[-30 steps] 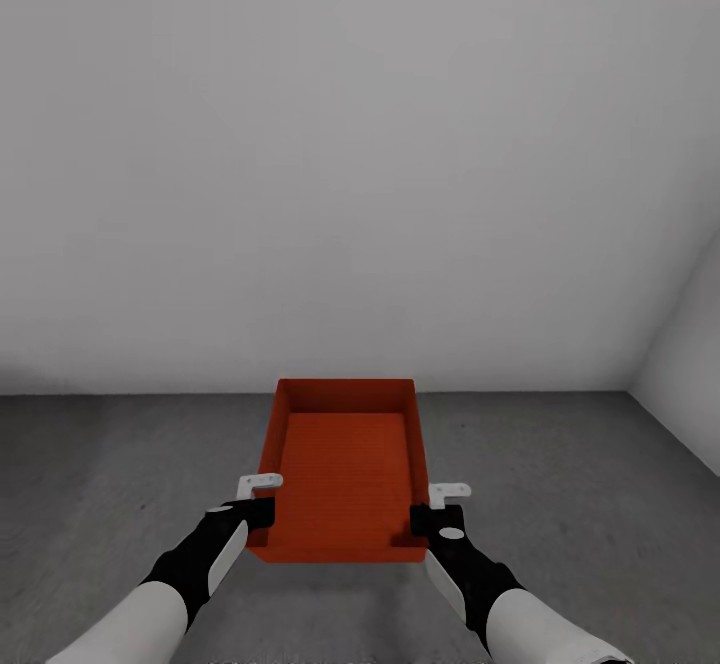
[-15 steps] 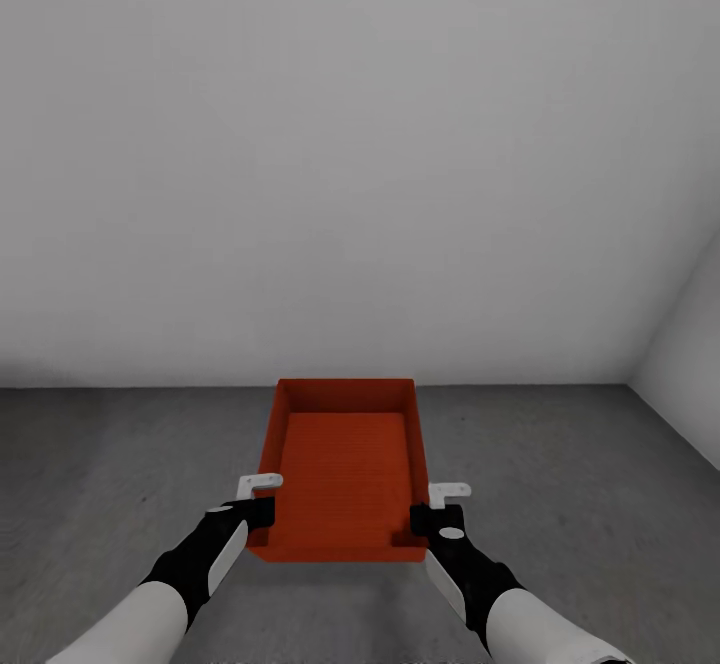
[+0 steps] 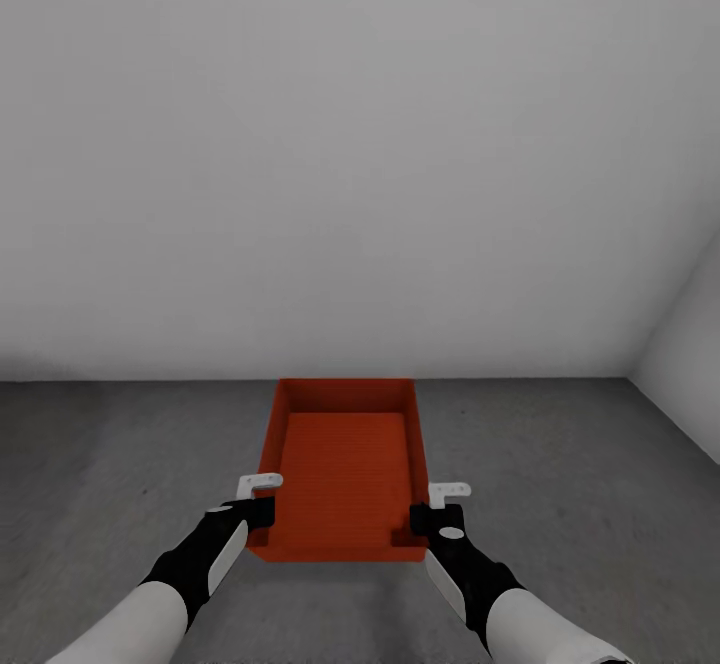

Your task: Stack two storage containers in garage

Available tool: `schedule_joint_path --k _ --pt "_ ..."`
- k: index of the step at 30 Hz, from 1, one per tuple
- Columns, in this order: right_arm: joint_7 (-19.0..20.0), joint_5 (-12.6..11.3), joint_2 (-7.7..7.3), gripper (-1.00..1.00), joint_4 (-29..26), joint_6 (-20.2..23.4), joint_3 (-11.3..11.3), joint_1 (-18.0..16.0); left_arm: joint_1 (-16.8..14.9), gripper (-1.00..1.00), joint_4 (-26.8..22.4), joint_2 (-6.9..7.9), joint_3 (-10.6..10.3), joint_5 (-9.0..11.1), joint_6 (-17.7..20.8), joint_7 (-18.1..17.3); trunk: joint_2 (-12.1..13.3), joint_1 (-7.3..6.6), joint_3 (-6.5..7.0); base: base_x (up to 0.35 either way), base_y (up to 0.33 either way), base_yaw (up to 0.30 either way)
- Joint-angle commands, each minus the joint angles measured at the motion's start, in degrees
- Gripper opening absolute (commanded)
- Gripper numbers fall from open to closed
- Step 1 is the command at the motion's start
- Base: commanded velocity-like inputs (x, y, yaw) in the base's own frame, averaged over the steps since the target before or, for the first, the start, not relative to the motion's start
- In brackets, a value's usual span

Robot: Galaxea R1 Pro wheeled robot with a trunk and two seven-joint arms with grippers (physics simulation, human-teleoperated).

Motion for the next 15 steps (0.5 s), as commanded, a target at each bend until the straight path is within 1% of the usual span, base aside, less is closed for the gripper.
schedule_joint_path --k 1,15 --pt "0.1 -1.7 -0.08 -1.0 0.1 0.1 1.3 0.0 -0.1 -1.0 -0.3 0.42 1.2 -0.4 -2.4 0.9 0.0 0.0 -0.1 0.0 0.0 0.0" --pt "0.1 -1.7 -0.08 -1.0 0.1 0.0 1.4 0.0 -0.1 -1.0 -0.3 0.42 1.2 -0.4 -2.5 0.9 0.0 0.0 -0.24 0.0 0.0 0.0"
